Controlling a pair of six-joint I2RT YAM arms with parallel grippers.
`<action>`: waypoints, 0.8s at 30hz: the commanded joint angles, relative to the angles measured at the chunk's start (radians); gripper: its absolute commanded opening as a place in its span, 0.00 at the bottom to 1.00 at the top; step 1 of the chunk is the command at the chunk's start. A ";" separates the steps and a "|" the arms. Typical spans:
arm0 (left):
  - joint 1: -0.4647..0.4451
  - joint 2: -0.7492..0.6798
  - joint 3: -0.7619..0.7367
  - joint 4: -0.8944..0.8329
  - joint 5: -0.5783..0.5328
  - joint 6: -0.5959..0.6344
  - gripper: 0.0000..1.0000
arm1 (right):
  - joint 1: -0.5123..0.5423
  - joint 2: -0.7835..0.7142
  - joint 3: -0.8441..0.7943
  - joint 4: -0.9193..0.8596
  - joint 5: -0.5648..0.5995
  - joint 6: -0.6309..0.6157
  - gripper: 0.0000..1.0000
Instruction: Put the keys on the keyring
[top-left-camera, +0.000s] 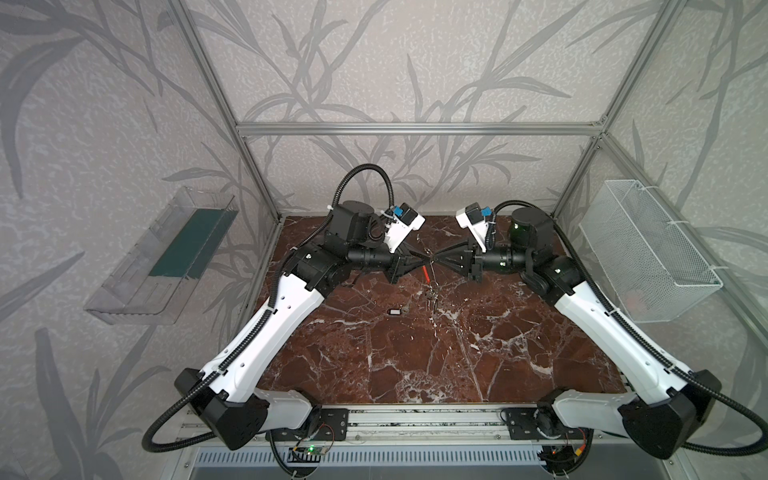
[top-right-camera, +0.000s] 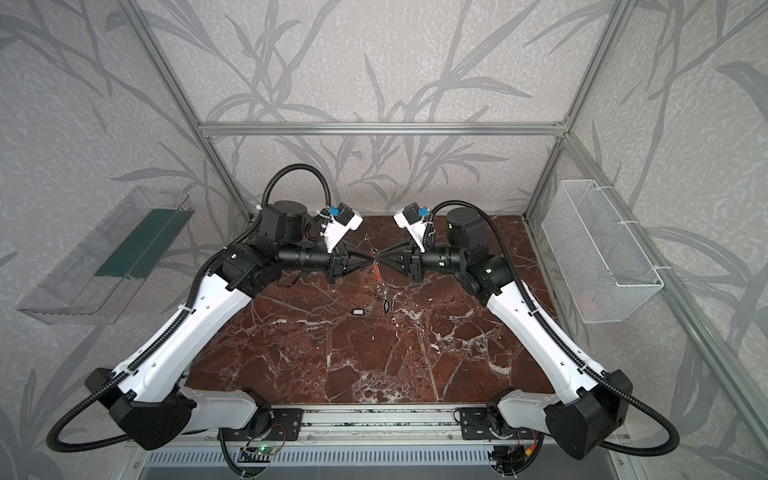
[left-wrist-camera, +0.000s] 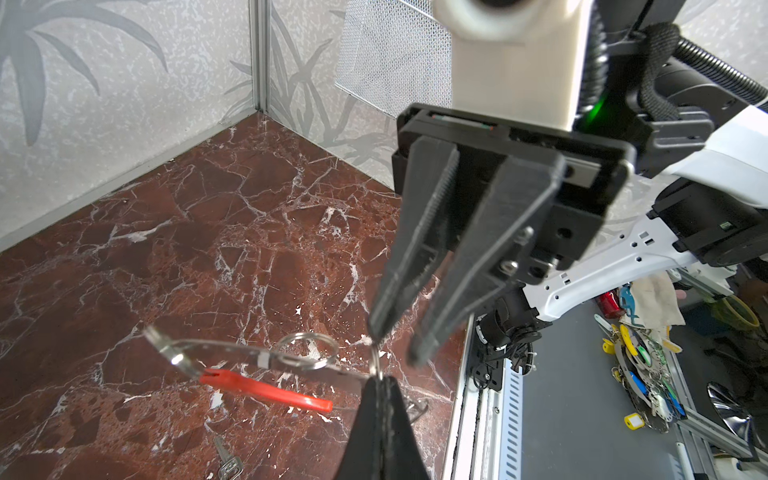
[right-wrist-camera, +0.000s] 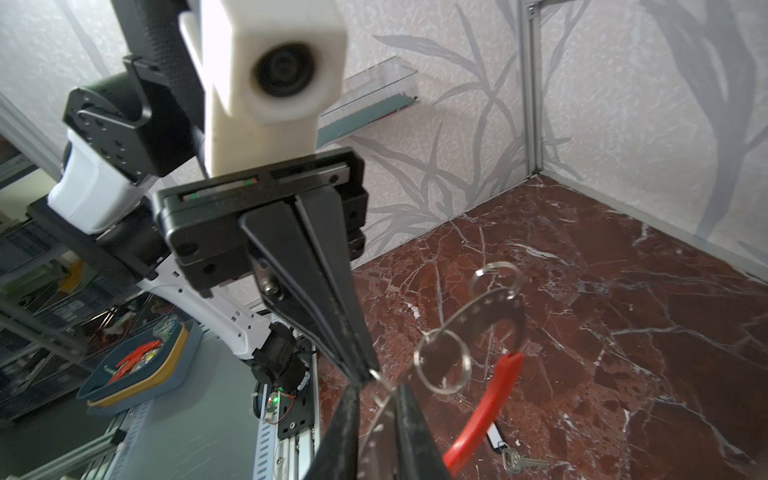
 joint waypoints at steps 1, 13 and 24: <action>-0.002 -0.004 0.028 0.011 0.041 0.004 0.00 | -0.020 -0.026 -0.021 0.068 -0.012 0.031 0.19; -0.002 -0.003 0.029 0.022 0.047 -0.011 0.00 | 0.002 -0.010 -0.021 0.084 -0.127 0.038 0.19; -0.003 -0.013 0.023 0.029 0.055 -0.023 0.00 | 0.043 0.010 0.014 -0.028 -0.082 -0.041 0.16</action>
